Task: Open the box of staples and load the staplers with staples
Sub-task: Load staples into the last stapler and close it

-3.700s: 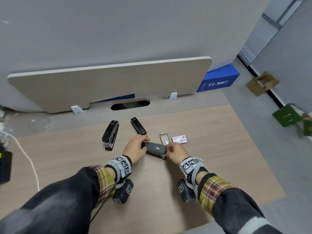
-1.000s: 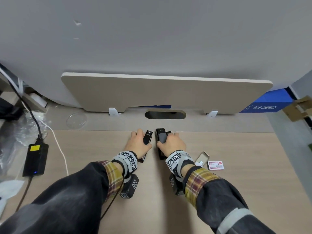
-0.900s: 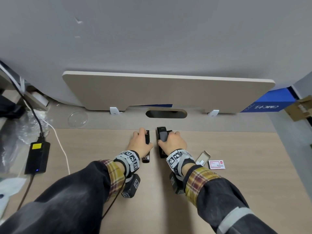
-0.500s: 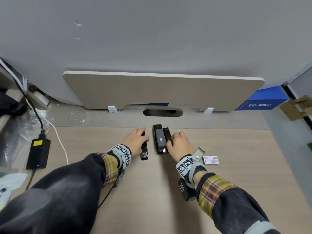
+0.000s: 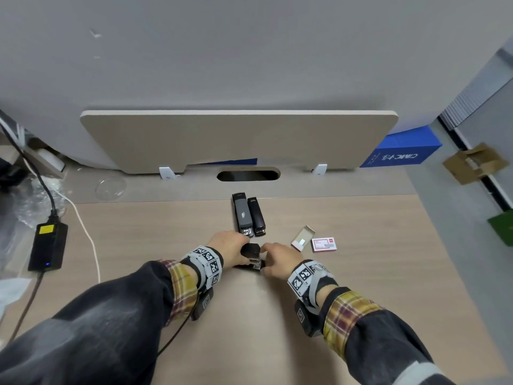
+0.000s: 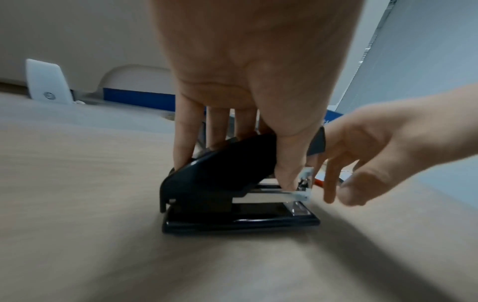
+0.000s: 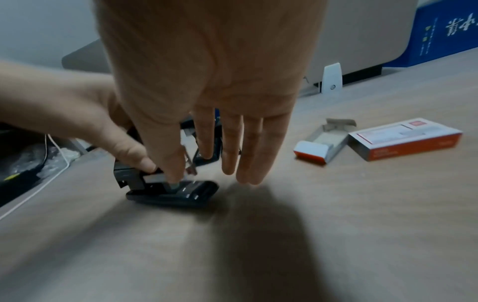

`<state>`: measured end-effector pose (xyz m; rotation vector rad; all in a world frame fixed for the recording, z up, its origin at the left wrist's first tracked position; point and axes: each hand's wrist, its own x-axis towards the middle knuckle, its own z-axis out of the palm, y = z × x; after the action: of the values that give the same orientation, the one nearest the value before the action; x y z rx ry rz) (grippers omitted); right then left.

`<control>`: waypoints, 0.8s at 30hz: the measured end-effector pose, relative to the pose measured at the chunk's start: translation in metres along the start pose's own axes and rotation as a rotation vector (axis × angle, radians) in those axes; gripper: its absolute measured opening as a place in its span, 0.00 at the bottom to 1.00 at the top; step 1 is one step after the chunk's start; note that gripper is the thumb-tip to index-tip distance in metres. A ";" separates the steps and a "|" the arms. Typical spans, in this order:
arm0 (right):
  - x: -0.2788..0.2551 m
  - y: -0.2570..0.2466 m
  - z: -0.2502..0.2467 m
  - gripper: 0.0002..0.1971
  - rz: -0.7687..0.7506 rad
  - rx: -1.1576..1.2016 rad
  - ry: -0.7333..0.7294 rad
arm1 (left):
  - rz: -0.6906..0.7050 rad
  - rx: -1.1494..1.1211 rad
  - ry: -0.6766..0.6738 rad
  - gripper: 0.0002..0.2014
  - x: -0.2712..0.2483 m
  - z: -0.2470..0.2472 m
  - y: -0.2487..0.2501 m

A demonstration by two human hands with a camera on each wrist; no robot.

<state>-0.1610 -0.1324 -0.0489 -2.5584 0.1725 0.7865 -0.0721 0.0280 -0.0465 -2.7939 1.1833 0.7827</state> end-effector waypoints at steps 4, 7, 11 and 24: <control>-0.005 0.020 0.011 0.12 0.045 0.010 0.143 | 0.024 -0.063 0.039 0.19 0.004 0.009 0.025; -0.008 0.032 0.015 0.10 0.053 0.029 0.209 | 0.027 -0.099 0.072 0.19 0.004 0.012 0.030; -0.008 0.036 0.019 0.10 0.041 0.042 0.290 | 0.029 -0.129 0.108 0.19 0.000 0.011 0.030; -0.001 0.037 0.022 0.22 0.040 0.106 0.157 | -0.063 -0.097 0.122 0.24 0.007 0.009 0.046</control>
<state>-0.1817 -0.1554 -0.0786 -2.5222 0.3077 0.5747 -0.1032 -0.0078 -0.0487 -2.9806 1.0956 0.6933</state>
